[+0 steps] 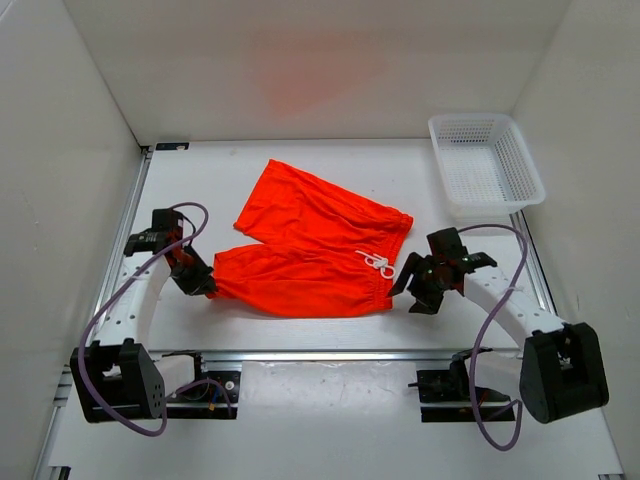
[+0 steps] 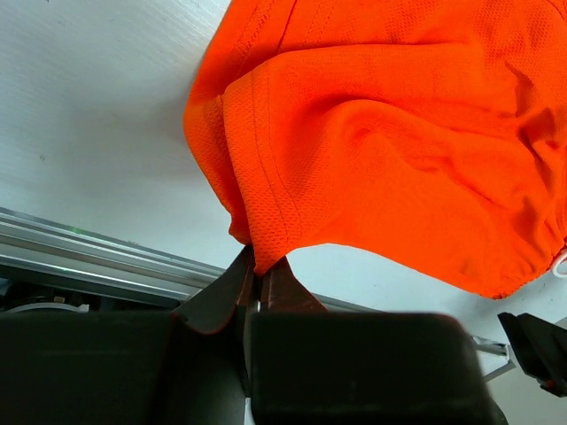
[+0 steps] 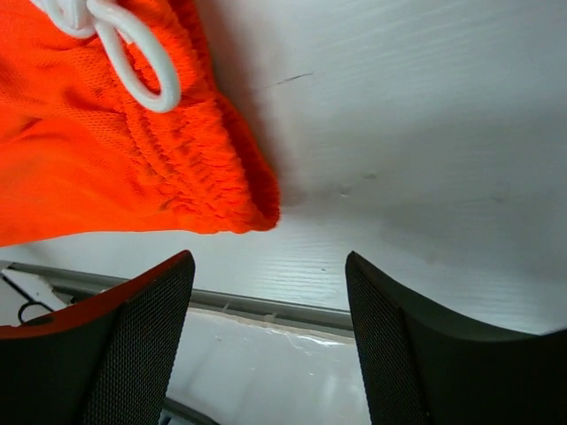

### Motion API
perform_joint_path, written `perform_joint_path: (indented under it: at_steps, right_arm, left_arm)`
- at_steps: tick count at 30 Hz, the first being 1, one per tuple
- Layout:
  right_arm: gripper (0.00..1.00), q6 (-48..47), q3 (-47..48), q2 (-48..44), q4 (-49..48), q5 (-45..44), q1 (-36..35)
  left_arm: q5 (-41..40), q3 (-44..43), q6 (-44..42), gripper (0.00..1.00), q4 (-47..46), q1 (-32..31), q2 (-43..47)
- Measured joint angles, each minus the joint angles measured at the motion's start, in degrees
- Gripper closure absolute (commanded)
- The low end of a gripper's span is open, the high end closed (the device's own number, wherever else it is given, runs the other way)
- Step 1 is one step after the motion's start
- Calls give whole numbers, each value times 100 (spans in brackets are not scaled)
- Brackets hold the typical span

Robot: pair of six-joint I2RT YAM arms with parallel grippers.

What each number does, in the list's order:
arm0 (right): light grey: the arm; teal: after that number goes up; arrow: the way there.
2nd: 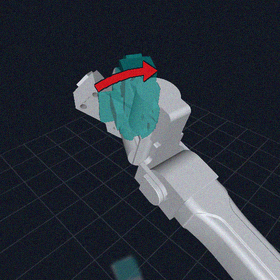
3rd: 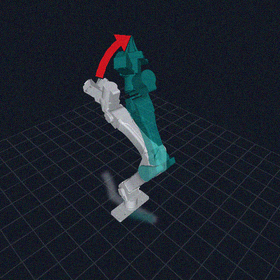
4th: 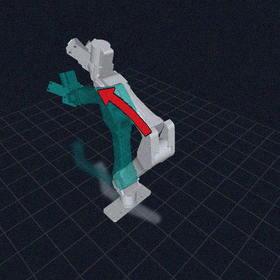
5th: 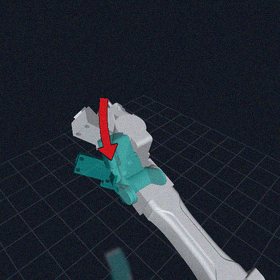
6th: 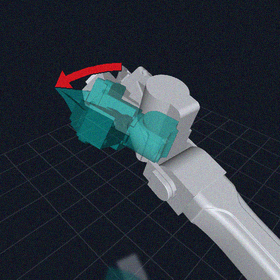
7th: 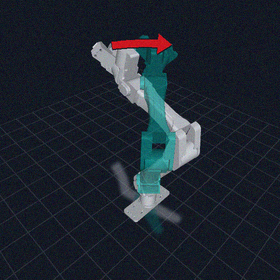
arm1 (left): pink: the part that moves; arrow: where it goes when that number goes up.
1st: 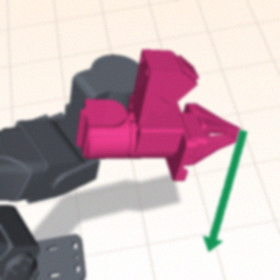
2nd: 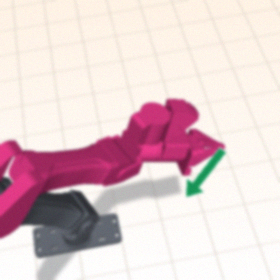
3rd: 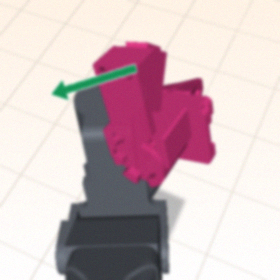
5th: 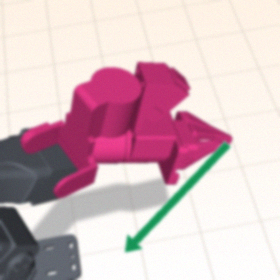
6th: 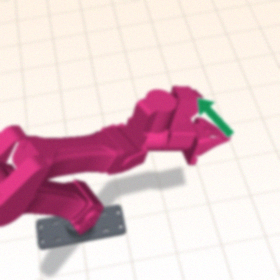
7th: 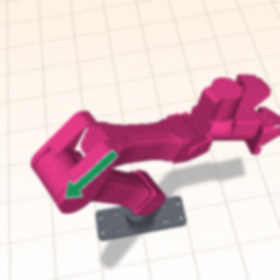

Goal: Fold and stack the shorts
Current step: Flatten the shorts out, then fold the shorts

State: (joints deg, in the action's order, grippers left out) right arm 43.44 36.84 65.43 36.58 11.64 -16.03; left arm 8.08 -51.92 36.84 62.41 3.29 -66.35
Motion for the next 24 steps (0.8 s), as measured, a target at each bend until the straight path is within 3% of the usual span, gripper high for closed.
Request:
perform_joint_path:
  at_steps: [8,20,22,23,24]
  right_arm:
    - [35,682,-136,699,-859,297,-356]
    - [34,2382,-647,850,-1707,249,-704]
    - [44,2566,-708,748,-1725,105,-739]
    - [59,2623,-730,721,-1740,7,-748]
    - [91,2695,-756,699,-1781,-149,-772]
  left_arm:
    - [0,-7,0,90,-9,0,-39]
    - [0,-337,24,90,-52,-2,-74]
    - [0,-337,26,90,-52,-2,-83]
    - [-2,-337,26,90,-52,-2,-83]
    - [-2,-337,26,90,-55,-2,-83]
